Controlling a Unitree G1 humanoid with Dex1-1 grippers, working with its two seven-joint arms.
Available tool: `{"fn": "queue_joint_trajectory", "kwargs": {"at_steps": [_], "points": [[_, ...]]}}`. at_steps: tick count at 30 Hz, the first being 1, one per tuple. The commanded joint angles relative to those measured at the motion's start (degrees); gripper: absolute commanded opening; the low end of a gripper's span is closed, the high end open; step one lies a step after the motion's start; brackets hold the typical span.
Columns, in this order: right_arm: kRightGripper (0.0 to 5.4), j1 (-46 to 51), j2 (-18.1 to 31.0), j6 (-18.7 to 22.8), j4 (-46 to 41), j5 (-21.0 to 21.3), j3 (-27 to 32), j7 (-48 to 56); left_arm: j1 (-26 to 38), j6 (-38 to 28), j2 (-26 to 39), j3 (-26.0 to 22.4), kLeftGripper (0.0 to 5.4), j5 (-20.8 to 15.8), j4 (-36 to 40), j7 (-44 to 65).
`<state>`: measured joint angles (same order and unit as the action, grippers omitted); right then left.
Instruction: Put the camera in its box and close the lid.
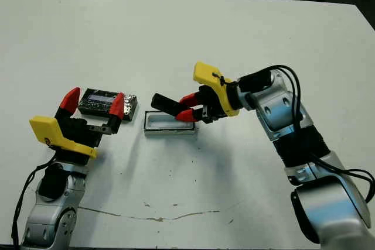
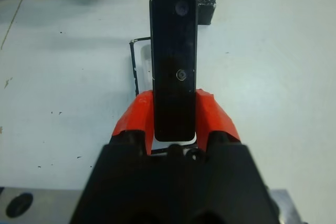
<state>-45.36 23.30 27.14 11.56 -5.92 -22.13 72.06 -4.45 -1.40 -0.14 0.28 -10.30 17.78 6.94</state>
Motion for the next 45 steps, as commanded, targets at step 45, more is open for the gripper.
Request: {"fn": "queue_joint_trajectory", "kwargs": {"at_steps": [45], "points": [[1.67,-2.4,2.4,4.0,-0.5,5.6,-6.5,-0.7,-1.1,-0.2,-0.1,0.1,5.4,0.0,0.0,-0.3]]}}
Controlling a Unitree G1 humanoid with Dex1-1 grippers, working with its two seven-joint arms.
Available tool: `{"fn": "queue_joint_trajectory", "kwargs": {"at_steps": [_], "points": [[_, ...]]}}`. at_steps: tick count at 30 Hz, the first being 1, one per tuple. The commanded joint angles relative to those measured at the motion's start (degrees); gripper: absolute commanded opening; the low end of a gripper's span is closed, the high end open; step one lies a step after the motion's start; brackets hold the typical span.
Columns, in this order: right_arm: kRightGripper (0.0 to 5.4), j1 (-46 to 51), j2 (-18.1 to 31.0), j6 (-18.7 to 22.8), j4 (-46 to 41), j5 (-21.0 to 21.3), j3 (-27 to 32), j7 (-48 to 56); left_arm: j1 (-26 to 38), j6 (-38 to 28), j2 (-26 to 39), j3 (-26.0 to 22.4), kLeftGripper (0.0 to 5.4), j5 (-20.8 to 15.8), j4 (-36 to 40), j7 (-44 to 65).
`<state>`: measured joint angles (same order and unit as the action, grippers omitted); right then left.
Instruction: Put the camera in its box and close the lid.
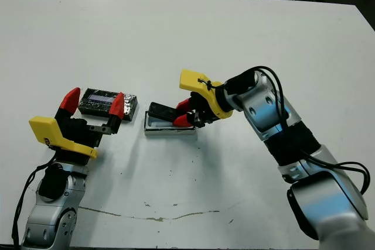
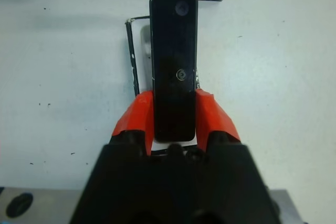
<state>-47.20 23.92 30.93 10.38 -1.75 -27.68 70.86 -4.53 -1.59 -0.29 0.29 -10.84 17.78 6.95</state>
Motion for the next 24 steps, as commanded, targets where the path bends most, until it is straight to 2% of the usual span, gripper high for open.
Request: {"fn": "queue_joint_trajectory", "kwargs": {"at_steps": [1,3,8,11,15,24], "points": [[1.67,-0.9,1.9,0.9,0.8,1.5,-1.2,0.8,-1.1,0.1,0.0,0.1,5.4,0.6,0.1,-0.4],[1.85,-1.2,1.8,0.8,2.1,0.9,-1.3,2.2,-1.1,0.1,-0.1,0.1,5.4,0.5,0.1,-0.4],[2.56,-2.0,1.6,-4.6,5.0,1.0,-1.9,5.4,-1.2,0.2,-0.1,0.1,5.4,0.6,0.2,-0.5],[2.98,-1.8,1.6,-9.5,6.4,1.0,-1.4,6.4,-1.2,0.3,-0.1,0.0,5.4,0.2,0.1,-0.2],[3.55,-1.7,1.5,-12.7,7.6,0.6,-0.8,7.2,-1.1,0.1,-0.2,-0.1,5.4,-0.4,-0.1,0.0],[4.89,-1.9,1.2,-13.9,8.2,-0.7,1.4,8.3,-1.4,0.4,-0.2,0.1,5.4,-0.3,0.2,-0.1]]}}
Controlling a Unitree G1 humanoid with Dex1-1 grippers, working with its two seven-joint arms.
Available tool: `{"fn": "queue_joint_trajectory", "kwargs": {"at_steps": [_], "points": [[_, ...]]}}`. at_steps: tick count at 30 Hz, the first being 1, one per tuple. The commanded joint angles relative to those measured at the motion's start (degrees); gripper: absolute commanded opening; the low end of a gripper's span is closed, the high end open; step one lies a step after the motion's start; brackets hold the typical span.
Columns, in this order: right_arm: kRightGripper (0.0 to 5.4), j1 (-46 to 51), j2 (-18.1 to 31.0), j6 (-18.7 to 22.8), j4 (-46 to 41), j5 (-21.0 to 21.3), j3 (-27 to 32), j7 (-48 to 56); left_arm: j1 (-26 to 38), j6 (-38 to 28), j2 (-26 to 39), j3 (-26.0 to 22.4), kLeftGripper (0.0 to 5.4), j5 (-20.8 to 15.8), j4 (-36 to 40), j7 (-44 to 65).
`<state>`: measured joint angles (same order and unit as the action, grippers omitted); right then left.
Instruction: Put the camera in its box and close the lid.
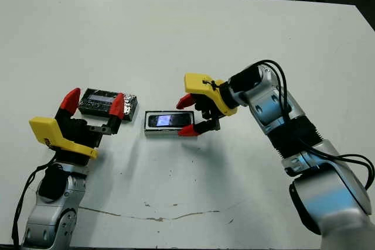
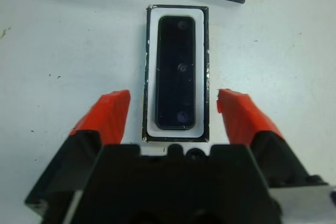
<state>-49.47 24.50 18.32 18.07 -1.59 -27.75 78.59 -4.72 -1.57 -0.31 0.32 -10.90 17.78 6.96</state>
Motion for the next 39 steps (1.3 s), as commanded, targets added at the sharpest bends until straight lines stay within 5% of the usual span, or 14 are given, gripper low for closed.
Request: {"fn": "queue_joint_trajectory", "kwargs": {"at_steps": [1,11,19,22,29,39], "points": [[5.01,0.0,0.7,-1.1,0.6,-1.3,2.0,1.0,-1.2,0.4,-0.2,0.1,5.4,-0.3,0.2,-0.1],[5.39,1.3,4.5,2.5,-4.6,-7.5,12.2,0.0,-1.3,0.4,-0.4,0.0,5.4,-0.3,0.1,-0.2],[5.3,15.7,0.9,10.0,-24.0,-13.7,25.5,-21.5,-1.3,0.7,-0.4,0.2,5.4,-0.4,0.0,-0.1],[4.92,22.2,-2.2,5.7,-29.6,-12.5,26.2,-29.9,-1.3,0.9,-0.4,0.2,5.4,-0.3,0.1,-0.2],[3.87,31.1,-3.7,-11.6,-30.0,-3.8,20.5,-37.1,-1.2,0.9,-0.6,0.2,5.4,-0.5,0.1,-0.1],[2.34,32.3,-3.8,-21.5,-25.2,2.8,15.6,-39.7,-0.9,0.5,-0.2,0.3,5.4,0.0,-0.1,0.2]]}}
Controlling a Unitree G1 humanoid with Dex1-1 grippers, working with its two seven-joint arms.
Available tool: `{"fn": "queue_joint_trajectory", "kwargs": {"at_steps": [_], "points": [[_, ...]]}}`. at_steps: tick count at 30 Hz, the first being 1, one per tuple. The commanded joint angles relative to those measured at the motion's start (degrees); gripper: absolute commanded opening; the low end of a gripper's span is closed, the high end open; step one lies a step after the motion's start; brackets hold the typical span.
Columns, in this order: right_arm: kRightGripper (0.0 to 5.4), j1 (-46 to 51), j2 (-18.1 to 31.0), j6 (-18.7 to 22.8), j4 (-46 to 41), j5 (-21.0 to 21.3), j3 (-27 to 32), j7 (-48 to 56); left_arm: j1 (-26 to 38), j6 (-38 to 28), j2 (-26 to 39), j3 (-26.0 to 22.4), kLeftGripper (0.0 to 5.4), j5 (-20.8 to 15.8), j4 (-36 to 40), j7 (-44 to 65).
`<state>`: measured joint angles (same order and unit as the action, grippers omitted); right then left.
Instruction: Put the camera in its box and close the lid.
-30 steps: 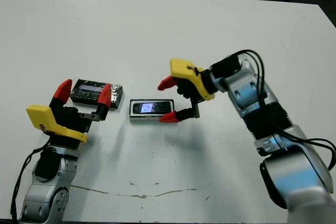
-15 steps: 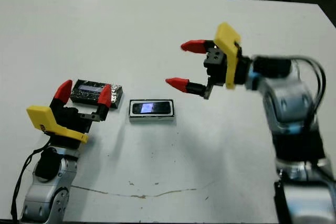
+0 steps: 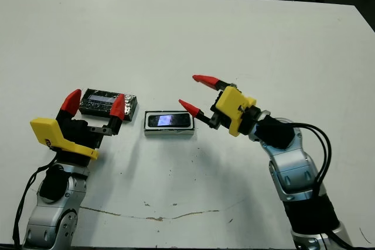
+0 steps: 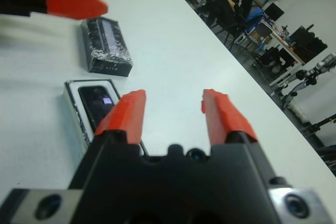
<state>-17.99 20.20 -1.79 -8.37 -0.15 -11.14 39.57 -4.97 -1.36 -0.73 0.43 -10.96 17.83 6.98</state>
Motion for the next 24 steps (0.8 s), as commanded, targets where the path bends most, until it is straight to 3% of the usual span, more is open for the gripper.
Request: {"fn": "queue_joint_trajectory", "kwargs": {"at_steps": [1,15,24], "points": [[2.19,0.7,0.5,-1.6,1.6,1.8,-1.4,-0.8,-0.7,0.6,0.2,0.2,5.4,0.1,0.0,0.0],[0.05,-0.1,0.4,-4.1,8.6,6.0,-6.5,-0.6,-0.7,0.6,0.2,0.2,5.4,0.1,0.3,0.0],[0.02,1.9,3.3,-3.2,8.8,8.2,-8.4,1.1,-0.8,0.5,0.1,0.2,5.4,0.1,0.3,0.0]]}}
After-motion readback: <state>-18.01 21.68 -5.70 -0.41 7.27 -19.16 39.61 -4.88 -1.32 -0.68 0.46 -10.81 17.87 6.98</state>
